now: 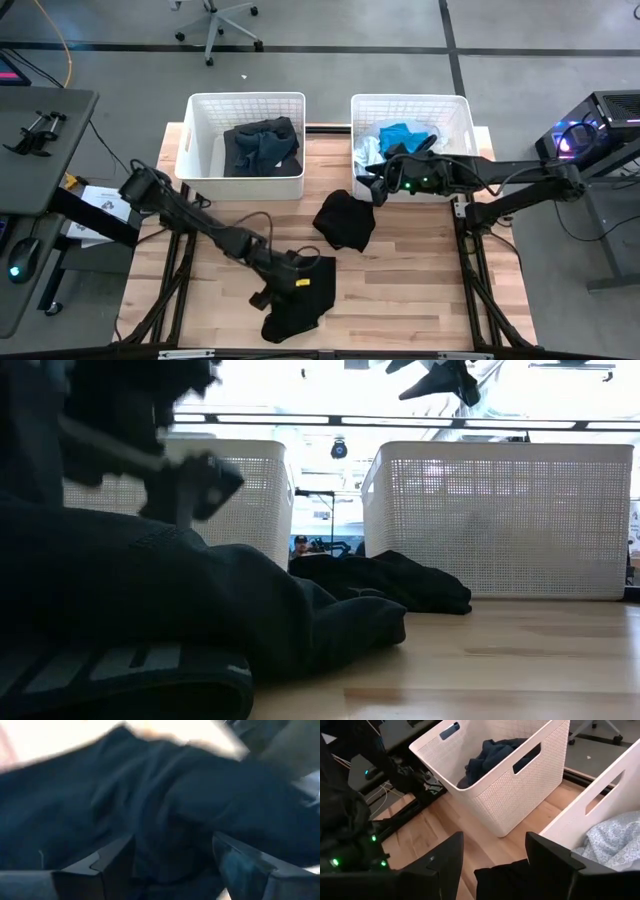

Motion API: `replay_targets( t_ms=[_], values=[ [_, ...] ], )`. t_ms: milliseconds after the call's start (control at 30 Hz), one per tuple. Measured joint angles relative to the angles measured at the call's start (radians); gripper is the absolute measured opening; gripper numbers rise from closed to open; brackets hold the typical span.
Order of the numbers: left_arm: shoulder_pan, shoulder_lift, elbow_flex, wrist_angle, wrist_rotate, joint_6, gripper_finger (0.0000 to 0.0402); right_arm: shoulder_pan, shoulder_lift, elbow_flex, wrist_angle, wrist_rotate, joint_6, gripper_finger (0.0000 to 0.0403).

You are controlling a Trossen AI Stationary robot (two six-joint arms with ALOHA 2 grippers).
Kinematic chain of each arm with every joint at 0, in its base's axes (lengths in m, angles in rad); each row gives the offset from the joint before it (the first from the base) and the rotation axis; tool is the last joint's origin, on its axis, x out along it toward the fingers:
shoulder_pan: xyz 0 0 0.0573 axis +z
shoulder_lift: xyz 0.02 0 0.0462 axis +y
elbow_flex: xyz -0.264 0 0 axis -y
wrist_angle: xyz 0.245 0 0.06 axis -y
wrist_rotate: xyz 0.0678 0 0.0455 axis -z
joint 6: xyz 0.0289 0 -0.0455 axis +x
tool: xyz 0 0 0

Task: Sort clothes
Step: Put the black underwear into the left bin

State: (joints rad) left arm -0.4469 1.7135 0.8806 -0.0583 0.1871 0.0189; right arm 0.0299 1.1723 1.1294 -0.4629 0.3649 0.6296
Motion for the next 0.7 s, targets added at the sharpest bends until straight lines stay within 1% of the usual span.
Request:
replay_targets(
  t_ms=[67, 133, 233, 333, 433, 533, 600, 633, 667, 700],
  values=[
    [-0.017, 0.045, 0.000, -0.002, -0.095, -0.016, 0.0256, 0.000, -0.001, 0.000, -0.002, 0.000, 0.000, 0.0199],
    [-0.032, 0.090, 0.000, -0.015, -0.166, -0.043, 0.0256, 0.000, -0.001, 0.000, -0.002, 0.000, 0.000, 0.0199],
    [-0.051, 0.134, 0.006, -0.026, -0.211, -0.109, 0.0253, 0.000, -0.001, 0.000, -0.002, 0.000, 0.000, 0.0199],
    [-0.071, 0.144, 0.010, -0.060, -0.270, -0.207, 0.0230, 0.000, -0.001, 0.000, -0.003, 0.000, -0.002, 0.0199],
    [-0.084, 0.128, 0.010, -0.135, -0.335, -0.330, 0.0178, -0.002, -0.001, 0.000, -0.003, 0.001, -0.007, 0.0199],
    [-0.085, 0.110, 0.009, -0.193, -0.373, -0.456, 0.0103, -0.004, 0.000, 0.000, -0.003, 0.003, -0.021, 0.0199],
    [-0.084, 0.098, 0.006, -0.227, -0.376, -0.527, 0.0046, -0.004, 0.000, 0.000, -0.003, 0.016, -0.040, 0.0199],
    [-0.083, 0.089, 0.005, -0.238, -0.373, -0.555, 0.0025, -0.004, 0.000, 0.000, -0.003, 0.020, -0.047, 0.0199],
    [-0.084, 0.079, 0.004, -0.252, -0.371, -0.583, 0.0016, -0.004, 0.000, 0.000, -0.003, 0.020, -0.052, 0.0199],
    [-0.084, 0.064, 0.001, -0.269, -0.368, -0.603, 0.0016, -0.004, 0.000, 0.000, -0.004, 0.022, -0.053, 0.0199]
  ],
)
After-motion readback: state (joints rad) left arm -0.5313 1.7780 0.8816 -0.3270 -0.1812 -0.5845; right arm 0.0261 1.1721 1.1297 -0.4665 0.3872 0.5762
